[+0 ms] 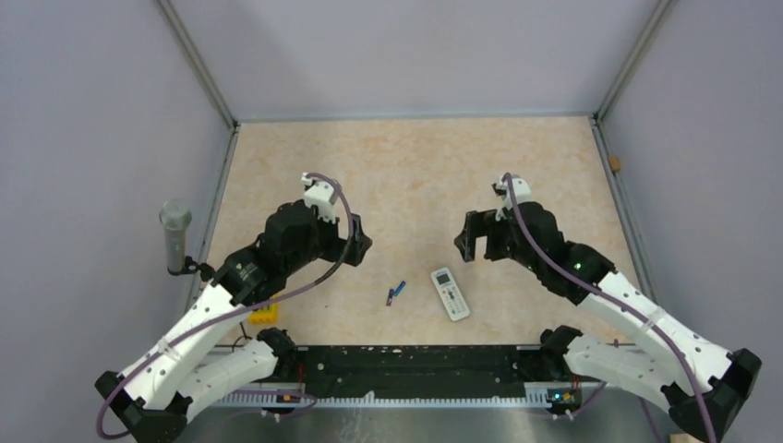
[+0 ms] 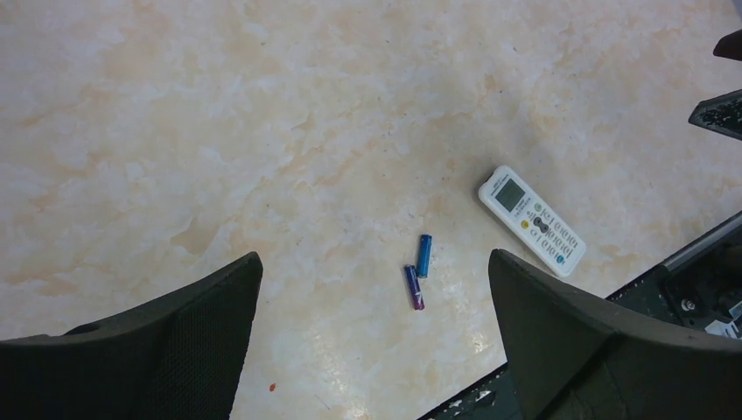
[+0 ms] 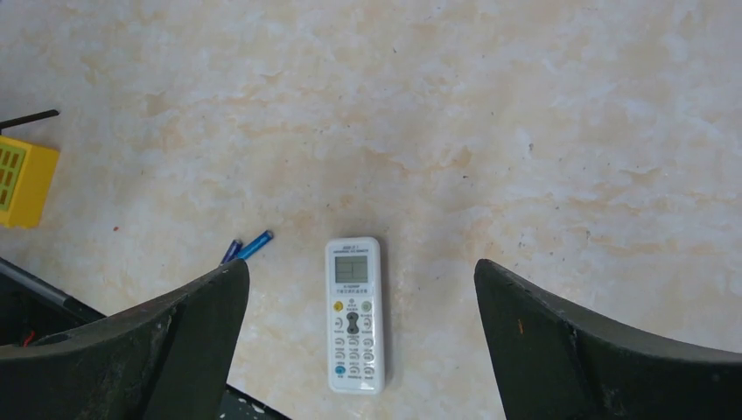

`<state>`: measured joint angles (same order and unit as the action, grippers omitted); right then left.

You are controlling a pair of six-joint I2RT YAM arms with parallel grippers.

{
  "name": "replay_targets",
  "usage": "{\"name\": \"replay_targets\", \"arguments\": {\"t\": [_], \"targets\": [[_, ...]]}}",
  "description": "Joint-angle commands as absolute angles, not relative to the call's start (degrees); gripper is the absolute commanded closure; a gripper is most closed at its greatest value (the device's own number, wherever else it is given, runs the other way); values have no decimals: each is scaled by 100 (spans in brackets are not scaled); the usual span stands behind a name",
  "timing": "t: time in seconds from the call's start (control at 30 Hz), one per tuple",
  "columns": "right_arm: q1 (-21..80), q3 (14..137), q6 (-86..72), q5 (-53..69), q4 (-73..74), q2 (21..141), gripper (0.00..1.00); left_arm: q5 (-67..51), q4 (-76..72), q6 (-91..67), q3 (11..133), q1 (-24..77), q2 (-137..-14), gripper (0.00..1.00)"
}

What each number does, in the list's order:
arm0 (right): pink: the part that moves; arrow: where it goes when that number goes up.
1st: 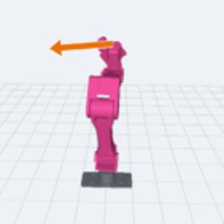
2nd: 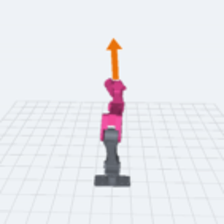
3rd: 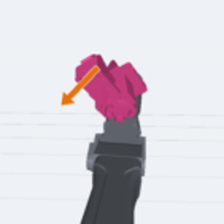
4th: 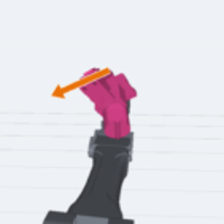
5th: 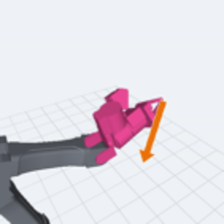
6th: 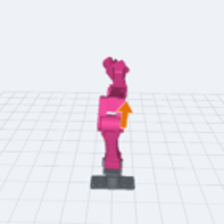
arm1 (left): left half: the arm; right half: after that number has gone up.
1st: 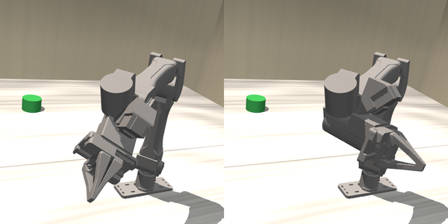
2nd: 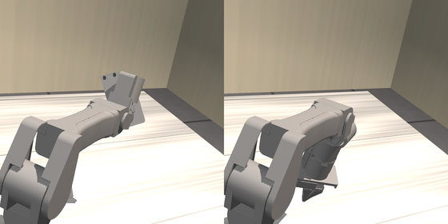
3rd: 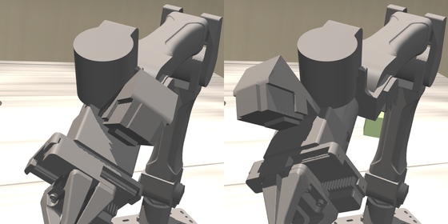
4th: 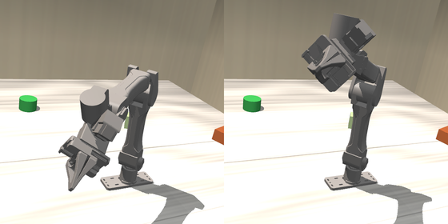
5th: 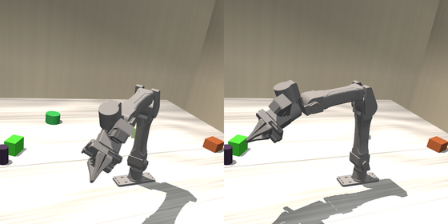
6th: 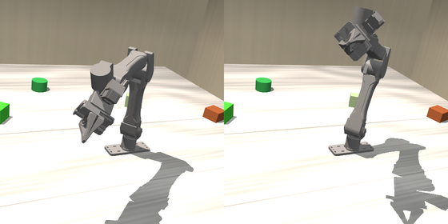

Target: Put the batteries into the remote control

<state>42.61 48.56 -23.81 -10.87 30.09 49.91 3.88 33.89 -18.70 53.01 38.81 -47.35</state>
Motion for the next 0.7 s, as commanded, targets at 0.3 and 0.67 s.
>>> {"name": "replay_targets", "arguments": {"t": [0.3,0.67], "targets": [[4318,4799,-2365,-950,3682,4284,3,769,3410,-1886,5117,3902,-4219,1],[4315,4524,-2606,-479,3904,4665,10,1155,3485,-1968,5018,3903,-3860,1]]}}
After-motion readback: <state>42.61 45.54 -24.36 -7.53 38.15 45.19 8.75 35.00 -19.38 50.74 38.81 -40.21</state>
